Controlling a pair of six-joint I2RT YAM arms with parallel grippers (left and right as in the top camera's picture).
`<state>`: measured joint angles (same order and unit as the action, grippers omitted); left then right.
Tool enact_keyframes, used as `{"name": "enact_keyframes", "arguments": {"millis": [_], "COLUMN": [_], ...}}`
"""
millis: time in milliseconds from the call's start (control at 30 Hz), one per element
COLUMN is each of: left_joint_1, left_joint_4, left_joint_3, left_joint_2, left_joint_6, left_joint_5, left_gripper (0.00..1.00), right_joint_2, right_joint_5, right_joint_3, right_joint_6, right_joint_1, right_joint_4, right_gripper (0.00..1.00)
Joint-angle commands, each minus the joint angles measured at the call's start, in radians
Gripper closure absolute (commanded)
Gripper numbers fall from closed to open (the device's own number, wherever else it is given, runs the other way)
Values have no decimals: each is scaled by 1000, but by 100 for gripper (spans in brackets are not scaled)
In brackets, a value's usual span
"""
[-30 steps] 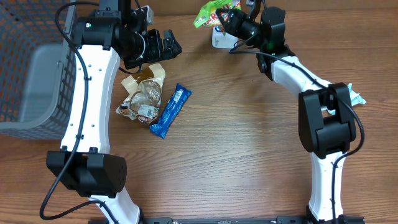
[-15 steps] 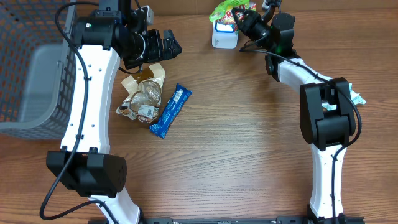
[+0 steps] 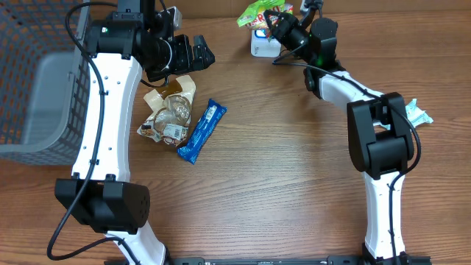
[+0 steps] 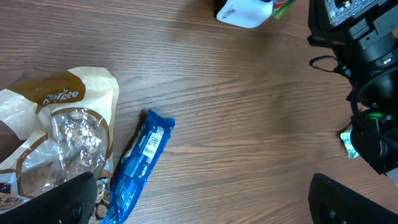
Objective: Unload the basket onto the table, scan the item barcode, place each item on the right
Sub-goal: 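Hold the green bag in front of the white scanner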
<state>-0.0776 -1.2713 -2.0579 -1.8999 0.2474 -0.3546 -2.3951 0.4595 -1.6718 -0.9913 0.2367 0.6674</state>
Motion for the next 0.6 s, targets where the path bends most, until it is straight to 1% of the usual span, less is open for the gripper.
{"name": "enact_keyframes", "arguments": {"millis": [0,100,233,300,400,500,567], "left_joint_1": [5,5,5,5,5,5,5], "left_joint_4": [0,0,0,0,0,0,0], "left_joint_3": [-10,-10,-10,-10,-10,-10,-10], "left_joint_2": [15,15,15,15,15,15,15], "left_joint_6": [-16,-16,-16,-16,-16,-16,-16], "left_joint_5": [7,7,7,7,7,7,7], "left_gripper": [0,0,0,0,0,0,0], "right_joint_2": [10,10,11,19,49,88,120], "right_joint_5": [-6,34,192,257,343,395,394], "right_joint_3": [-16,-16,-17,-17,-17,-17,-17], "right_joint_6": [-9,-7,3,-5,-8,30,108], "right_joint_1": [0,0,-14,-29,-54,-70,-72], "right_joint_4": [29,58,201,228,165,11,-129], "right_gripper": [96,96,96,96,96,96,96]}}
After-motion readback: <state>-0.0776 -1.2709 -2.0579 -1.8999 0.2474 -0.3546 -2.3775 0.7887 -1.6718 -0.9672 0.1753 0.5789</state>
